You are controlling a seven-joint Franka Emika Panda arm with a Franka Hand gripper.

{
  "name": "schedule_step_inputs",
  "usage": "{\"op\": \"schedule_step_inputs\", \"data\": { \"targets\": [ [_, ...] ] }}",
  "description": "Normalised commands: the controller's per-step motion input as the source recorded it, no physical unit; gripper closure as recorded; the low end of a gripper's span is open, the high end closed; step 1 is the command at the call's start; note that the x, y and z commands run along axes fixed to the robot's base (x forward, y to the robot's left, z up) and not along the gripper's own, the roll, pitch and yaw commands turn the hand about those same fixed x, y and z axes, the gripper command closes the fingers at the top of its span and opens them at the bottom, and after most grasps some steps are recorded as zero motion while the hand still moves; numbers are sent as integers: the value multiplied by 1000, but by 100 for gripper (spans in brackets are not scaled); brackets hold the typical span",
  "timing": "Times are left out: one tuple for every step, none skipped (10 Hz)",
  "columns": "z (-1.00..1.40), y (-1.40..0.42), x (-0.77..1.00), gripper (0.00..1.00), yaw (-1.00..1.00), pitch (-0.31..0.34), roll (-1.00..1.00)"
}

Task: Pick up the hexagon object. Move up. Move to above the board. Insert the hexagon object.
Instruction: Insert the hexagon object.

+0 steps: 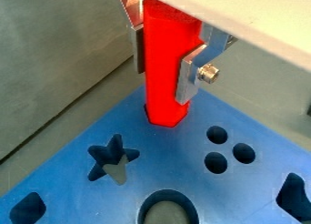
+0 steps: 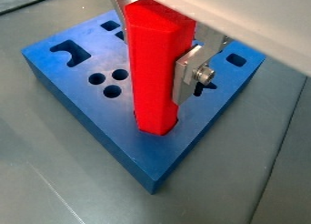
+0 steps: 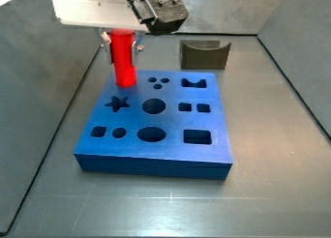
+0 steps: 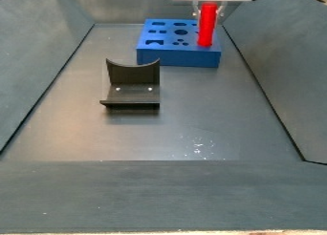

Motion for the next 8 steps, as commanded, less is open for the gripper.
{"op": "schedule_step_inputs", "data": {
  "targets": [
    [-969,0,-80,100,0,-147,97],
    [-994,0,-100,100,0,-139,89],
    [-657,0,0,100,0,-124,0],
    [-289,0,-71,100,0,-81,40],
    [-874,-23,-431,100,-29,-206,69],
    [-946,-17,-497,100,-34,-170,51],
    [-791,0,-203,100,0,-199,0],
    [0,0,0,100,0,0,0]
  ]
}}
